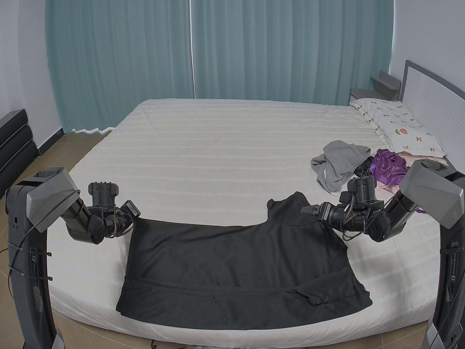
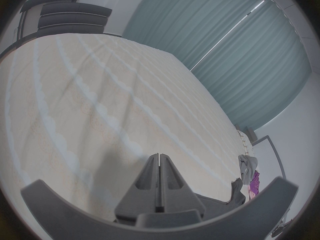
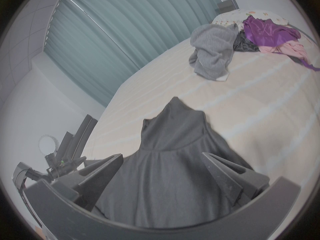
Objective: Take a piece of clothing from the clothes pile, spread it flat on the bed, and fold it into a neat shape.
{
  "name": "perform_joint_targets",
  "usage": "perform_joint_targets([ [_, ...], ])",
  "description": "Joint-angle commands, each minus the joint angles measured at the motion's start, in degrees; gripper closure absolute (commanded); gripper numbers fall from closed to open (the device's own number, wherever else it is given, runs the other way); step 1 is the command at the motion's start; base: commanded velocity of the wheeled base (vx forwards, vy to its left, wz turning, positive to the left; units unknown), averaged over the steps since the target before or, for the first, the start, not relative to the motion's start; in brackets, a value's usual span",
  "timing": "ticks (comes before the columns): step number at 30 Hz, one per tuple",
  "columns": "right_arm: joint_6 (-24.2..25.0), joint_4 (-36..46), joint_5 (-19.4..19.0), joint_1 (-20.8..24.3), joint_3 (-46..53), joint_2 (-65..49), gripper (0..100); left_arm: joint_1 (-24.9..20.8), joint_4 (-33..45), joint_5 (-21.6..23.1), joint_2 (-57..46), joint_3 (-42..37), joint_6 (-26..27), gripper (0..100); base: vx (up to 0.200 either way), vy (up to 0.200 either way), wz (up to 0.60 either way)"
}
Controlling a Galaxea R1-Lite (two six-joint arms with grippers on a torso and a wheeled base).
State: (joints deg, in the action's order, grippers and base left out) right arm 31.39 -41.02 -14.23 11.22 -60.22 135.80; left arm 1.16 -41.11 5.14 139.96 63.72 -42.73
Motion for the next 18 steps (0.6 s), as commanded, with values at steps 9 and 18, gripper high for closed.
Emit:
perform_joint_targets([
  [9,-1.07,5.87,7.99,-1.72,-21.25,14.31,0,0.07,-1.96,0.13,-0.74,-2.20,-0.25,100,0.000,0.000,0.00],
  [18,-1.42,7.71,8.34,-3.31,-28.81,18.71,0,0.07,-1.96,0.30,-0.65,-2.20,-0.25,100,0.000,0.000,0.00],
])
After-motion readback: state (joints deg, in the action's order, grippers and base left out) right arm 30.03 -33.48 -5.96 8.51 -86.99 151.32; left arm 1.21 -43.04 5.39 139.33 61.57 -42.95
